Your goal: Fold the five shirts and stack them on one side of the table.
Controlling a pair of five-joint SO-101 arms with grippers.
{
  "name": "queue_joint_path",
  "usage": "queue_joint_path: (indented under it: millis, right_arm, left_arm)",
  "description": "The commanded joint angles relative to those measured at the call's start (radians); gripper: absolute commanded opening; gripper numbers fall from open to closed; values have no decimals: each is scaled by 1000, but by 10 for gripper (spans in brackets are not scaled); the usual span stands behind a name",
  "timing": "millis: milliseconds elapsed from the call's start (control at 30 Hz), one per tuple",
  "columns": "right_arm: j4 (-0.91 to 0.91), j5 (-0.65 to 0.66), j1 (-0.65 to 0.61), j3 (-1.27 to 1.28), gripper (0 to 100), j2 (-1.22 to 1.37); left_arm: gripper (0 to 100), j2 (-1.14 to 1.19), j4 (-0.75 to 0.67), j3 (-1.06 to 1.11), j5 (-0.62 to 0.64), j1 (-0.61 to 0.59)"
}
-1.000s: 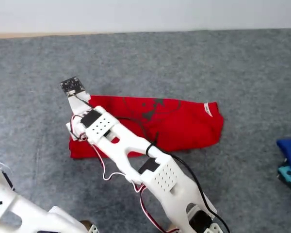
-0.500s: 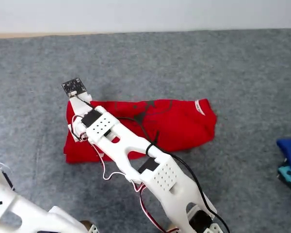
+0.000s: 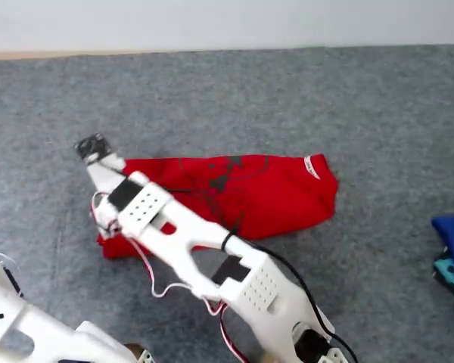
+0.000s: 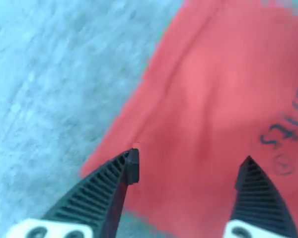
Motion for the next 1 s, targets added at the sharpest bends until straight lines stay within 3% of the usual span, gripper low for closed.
queue_joint_path:
  millis: [0, 333, 600, 967]
  right_arm:
    - [5, -15, -27, -15, 318, -38]
    - [16, 8, 61, -17, 308, 113]
    - [21, 9, 61, -18, 4, 113]
    - [19, 9, 64, -18, 12, 111]
  left_arm:
    - [4, -17, -18, -4, -6, -8]
    - [4, -17, -18, -2, -6, -9]
    - [4, -17, -18, -2, -6, -9]
    - [4, -17, -18, -4, -6, -9]
